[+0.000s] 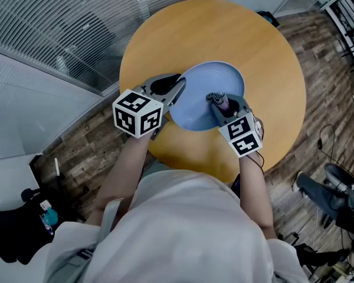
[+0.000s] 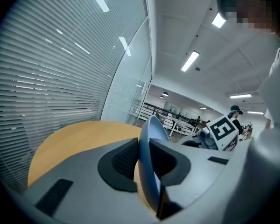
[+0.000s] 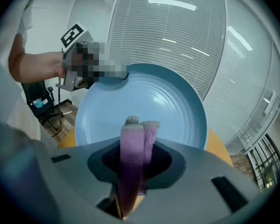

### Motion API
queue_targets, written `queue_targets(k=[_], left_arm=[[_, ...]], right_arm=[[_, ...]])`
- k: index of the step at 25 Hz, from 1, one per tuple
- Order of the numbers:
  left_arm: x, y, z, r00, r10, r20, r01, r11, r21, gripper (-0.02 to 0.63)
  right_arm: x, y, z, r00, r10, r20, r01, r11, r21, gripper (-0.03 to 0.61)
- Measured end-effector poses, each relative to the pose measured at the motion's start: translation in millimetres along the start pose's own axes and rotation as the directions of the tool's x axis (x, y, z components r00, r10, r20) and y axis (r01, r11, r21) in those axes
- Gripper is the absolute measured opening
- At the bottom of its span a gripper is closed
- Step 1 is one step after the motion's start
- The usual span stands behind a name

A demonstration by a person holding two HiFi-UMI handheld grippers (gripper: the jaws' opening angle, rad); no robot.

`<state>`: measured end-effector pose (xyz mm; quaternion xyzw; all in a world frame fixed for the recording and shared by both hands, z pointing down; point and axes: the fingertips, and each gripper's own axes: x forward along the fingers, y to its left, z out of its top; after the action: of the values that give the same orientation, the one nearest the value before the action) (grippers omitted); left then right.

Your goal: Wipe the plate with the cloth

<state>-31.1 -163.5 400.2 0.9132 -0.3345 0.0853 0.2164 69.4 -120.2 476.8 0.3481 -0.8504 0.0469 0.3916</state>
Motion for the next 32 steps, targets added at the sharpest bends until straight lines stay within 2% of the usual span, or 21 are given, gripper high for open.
queue_targets(k=[10,18,25,32], left_arm=[[-2.5,3.5,-1.0,1.000,0.010,-0.005,-0.010,1.000,0.019,0.057],[-0.1,2.8,-0.5,1.000,0.015,-0.011,-0.015,0.999,0.035,0.057],[1.9,-0.7,-0.3,1.000,0.020,-0.004,-0.020,0.999,0.051,0.057],[4.7,-1.0,-5.7,1.000,0.014,-0.011,-0.014,0.999,0.034,0.058]], right_arm=[[-7.3,-25.7,-23.8,0.993,-0.089,-0.083,0.092,0.995,0.031,0.106],[-9.3,-34.8,-41.1,0.985,-0.109,-0.135,0.118,0.991,0.065,0.104],[-4.5,-21.4,-45.3,0.981,-0.073,-0.182,0.079,0.997,0.022,0.104],[3.9,-1.2,-34.6,0.986,-0.017,-0.163,0.016,1.000,-0.009,0.104]])
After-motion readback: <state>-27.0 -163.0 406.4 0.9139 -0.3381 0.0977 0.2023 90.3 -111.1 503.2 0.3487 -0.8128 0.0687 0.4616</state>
